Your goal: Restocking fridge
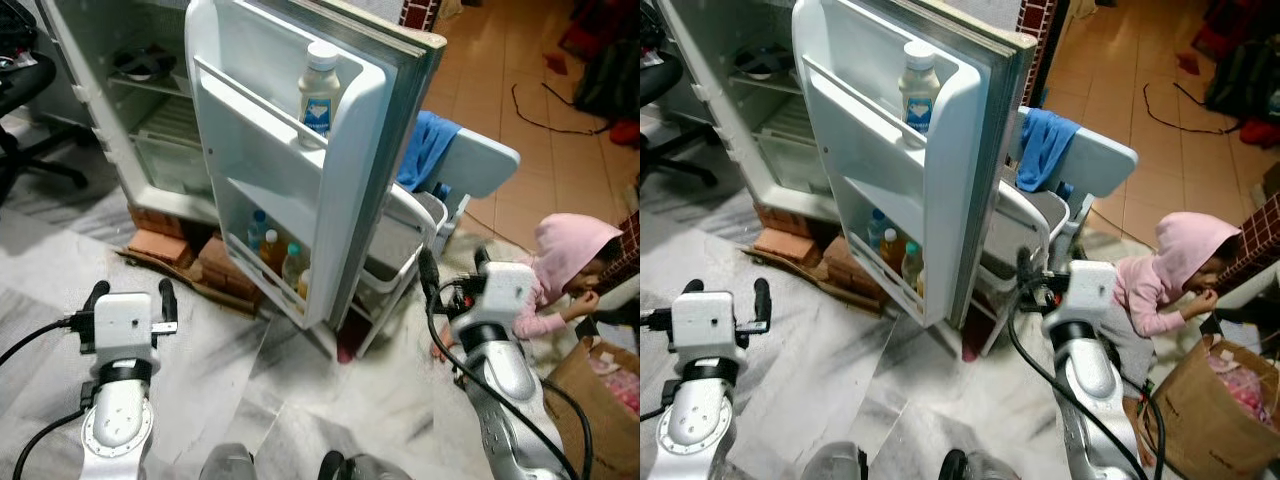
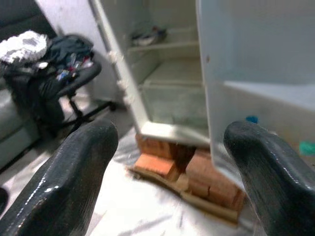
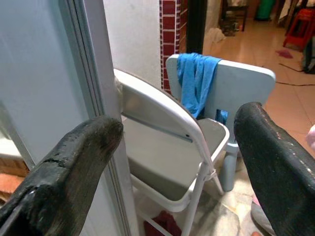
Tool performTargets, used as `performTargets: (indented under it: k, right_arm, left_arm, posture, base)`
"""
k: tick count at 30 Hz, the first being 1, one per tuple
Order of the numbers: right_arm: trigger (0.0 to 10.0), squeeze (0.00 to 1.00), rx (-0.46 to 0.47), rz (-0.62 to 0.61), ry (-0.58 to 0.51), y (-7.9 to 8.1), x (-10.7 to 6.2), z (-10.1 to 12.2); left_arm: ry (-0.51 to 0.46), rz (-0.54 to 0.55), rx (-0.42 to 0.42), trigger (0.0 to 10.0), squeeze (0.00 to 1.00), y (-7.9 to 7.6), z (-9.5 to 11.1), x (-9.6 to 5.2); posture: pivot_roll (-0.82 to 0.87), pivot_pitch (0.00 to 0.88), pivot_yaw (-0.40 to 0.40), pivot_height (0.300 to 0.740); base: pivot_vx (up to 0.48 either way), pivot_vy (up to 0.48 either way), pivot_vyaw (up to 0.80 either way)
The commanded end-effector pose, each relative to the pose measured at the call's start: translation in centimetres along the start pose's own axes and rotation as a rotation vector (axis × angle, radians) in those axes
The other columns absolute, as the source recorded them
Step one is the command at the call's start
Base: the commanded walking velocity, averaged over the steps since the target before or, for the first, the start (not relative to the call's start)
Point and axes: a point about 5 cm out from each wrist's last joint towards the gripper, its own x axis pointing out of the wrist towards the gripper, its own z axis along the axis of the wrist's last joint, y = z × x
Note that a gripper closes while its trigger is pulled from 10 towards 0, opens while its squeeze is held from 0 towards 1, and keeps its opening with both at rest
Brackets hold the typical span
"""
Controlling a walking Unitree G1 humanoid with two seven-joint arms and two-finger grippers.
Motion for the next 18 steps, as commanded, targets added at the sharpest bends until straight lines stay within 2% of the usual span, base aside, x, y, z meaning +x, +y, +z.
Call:
performTargets:
  k: [1,7,12,18]
  right_arm:
    - [10.0,0.00,0.005,0.001,-0.031,0.2,0.4,0.7]
    - [10.0,0.00,0.008,-0.055,-0.052,0.2,0.9,1.2]
    - [10.0,0.00,0.011,-0.050,-0.059,0.4,1.6,1.4]
    - [10.0,0.00,0.003,-0.036,-0.070,0.3,2.2,1.9]
  left_arm:
    - [-0.012,-0.032,-0.018,10.0,0.00,-0.6,0.1,0.2]
    - [-0.018,-0.033,-0.028,10.0,0.00,-0.8,0.0,0.3]
    - [-0.031,-0.034,-0.034,10.0,0.00,-1.2,0.2,0.6]
    - [-0.017,-0.025,-0.032,10.0,0.00,-1.3,-0.1,0.5]
  posture:
    - [0.14,0.017,-0.061,0.740]
    - [0.15,0.000,-0.067,0.740]
    - [0.15,0.000,-0.073,0.740]
    - [0.15,0.004,-0.077,0.740]
  base:
    - [0.360,0.000,0.00]
    - [0.427,0.000,0.00]
    - [0.480,0.000,0.00]
    - [0.333,0.000,0.00]
